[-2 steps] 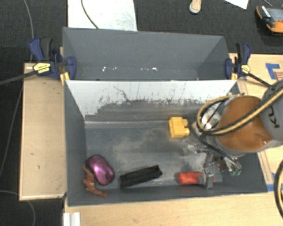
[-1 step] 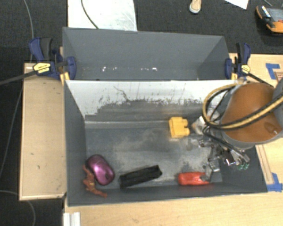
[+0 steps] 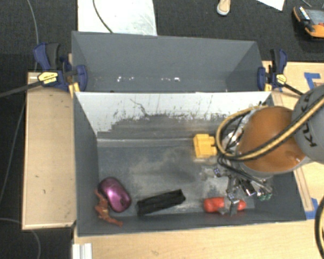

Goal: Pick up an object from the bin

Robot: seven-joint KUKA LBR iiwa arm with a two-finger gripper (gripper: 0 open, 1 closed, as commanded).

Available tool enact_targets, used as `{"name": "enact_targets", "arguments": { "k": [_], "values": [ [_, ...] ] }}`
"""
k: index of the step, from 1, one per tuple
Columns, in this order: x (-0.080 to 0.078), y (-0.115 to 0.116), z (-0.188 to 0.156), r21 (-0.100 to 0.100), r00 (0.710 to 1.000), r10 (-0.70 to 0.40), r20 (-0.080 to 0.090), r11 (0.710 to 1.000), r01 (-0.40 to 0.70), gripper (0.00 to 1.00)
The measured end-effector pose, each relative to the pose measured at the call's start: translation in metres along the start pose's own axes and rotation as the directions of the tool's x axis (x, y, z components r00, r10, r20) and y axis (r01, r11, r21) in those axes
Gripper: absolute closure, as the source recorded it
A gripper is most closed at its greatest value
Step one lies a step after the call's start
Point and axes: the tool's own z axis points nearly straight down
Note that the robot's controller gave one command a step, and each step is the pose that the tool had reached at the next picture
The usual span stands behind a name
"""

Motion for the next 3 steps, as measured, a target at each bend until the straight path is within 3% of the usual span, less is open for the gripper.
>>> {"name": "enact_targets", "arguments": {
  "k": [1, 2, 3],
  "values": [
    [0.0076, -0.0313, 0.0286, 0.010, 0.990, -0.139, 0.013, 0.990, 0.139, 0.00],
    [0.0110, -0.0322, 0.0299, 0.004, 0.984, -0.178, 0.006, 0.984, 0.178, 1.00],
    [0.0114, -0.0328, 0.0297, 0.003, 0.982, -0.189, 0.006, 0.982, 0.189, 1.00]
  ]
}}
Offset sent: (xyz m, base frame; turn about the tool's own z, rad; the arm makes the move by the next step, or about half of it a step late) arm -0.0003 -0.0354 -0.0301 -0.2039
